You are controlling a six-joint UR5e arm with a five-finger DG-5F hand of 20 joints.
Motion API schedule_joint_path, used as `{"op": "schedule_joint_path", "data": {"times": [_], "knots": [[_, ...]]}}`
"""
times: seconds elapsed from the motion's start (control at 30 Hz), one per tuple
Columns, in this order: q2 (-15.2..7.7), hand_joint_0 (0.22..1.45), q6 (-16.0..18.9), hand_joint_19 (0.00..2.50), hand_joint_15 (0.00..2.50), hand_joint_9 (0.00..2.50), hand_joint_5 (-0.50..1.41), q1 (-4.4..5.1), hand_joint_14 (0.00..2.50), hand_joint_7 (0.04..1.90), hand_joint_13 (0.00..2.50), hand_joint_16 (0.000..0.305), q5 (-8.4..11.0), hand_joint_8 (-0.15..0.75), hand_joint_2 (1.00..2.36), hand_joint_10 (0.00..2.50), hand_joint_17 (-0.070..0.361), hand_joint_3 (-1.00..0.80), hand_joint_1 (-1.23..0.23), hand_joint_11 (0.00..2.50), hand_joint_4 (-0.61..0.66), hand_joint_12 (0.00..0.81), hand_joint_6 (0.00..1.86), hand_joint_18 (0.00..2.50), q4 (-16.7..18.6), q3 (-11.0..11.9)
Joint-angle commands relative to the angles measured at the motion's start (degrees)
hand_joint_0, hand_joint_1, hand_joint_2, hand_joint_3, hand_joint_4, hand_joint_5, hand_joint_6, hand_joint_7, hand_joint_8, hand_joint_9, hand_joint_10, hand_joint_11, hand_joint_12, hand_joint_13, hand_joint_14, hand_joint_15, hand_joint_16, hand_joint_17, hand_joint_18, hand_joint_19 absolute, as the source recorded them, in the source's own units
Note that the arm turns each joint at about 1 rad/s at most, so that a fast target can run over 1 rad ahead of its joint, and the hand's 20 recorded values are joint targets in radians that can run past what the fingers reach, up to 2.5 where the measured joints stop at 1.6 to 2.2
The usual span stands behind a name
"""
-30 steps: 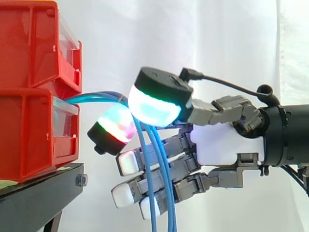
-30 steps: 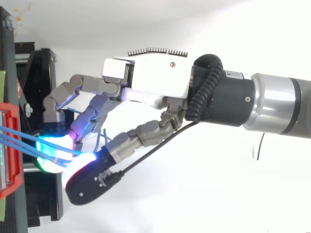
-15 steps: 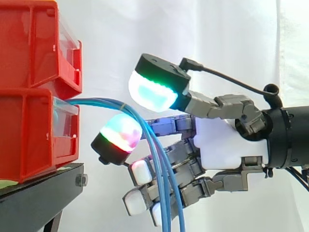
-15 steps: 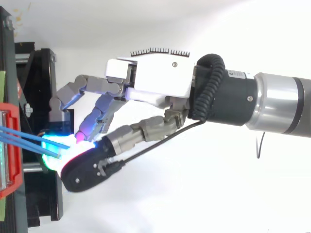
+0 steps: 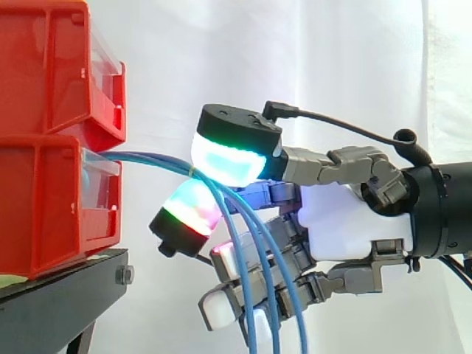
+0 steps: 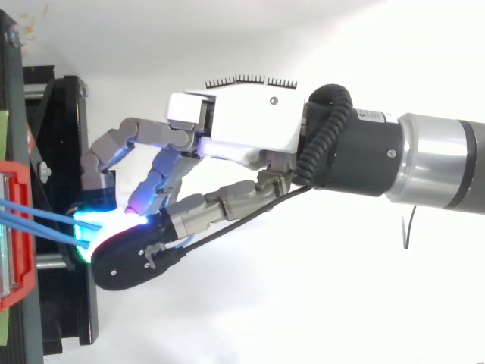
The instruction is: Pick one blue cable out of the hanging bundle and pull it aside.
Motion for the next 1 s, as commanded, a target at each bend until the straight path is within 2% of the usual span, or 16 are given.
{"op": "schedule_joint_path", "data": {"times": [0.0, 0.13, 0.2, 0.3, 0.6, 0.73, 0.77, 0.97], "knots": [[0.18, 0.81, 0.22, 0.68, 0.57, 1.12, -0.2, 0.04, 0.02, 1.1, 0.95, 0.042, -0.3, 0.23, 1.0, 0.02, 0.095, -0.45, -0.84, 0.72, -0.29, 0.341, 0.96, 0.86, -1.08, -0.03], [0.36, 0.83, 0.22, 0.68, 0.57, 1.14, -0.2, -0.05, 0.02, 1.09, 0.97, 0.041, -0.83, 0.226, 1.0, 0.02, 0.092, -0.5, -0.82, 0.73, -0.33, 0.333, 0.96, 0.87, -3.01, -0.03], [0.36, 0.77, 0.22, 0.65, 0.57, 1.15, -0.2, -0.05, 0.02, 0.96, 0.97, 0.041, -1.18, 0.224, 1.0, 0.02, 0.091, -0.5, -0.84, 0.72, -0.26, 0.334, 0.95, 0.9, -3.54, -0.03], [0.36, 0.72, 0.22, 0.66, 0.58, 1.15, -0.19, -0.05, 0.02, 0.91, 0.98, 0.041, -1.71, 0.223, 1.0, 0.02, 0.091, -0.5, -0.84, 0.73, -0.2, 0.338, 0.94, 0.89, -3.98, 0.06], [0.36, 0.56, 0.22, 0.7, 0.6, 1.19, -0.16, 0.04, 0.02, 0.89, 1.0, 0.043, -1.62, 0.229, 1.0, 0.02, 0.096, -0.5, -0.85, 0.75, -0.13, 0.349, 0.92, 0.91, -4.07, -0.03], [0.36, 0.48, 0.22, 0.71, 0.62, 1.23, -0.15, 0.04, 0.02, 0.88, 1.03, 0.049, -1.62, 0.274, 1.0, 0.02, 0.111, -0.5, -0.8, 0.73, -0.09, 0.378, 0.92, 0.95, -4.07, -0.03], [0.36, 0.46, 0.22, 0.73, 0.61, 1.23, -0.15, 0.04, 0.02, 0.88, 1.04, 0.052, -1.62, 0.28, 1.0, 0.02, 0.116, -0.5, -0.74, 0.73, -0.08, 0.391, 0.92, 0.96, -4.07, -0.03], [0.27, 0.45, 0.75, 0.74, 0.62, 1.23, -0.16, 0.04, 0.02, 0.91, 1.04, 0.056, -1.53, 0.316, 1.0, 0.02, 0.125, -0.5, -0.68, 0.73, -0.04, 0.408, 0.92, 0.97, -3.19, -0.03]]}}
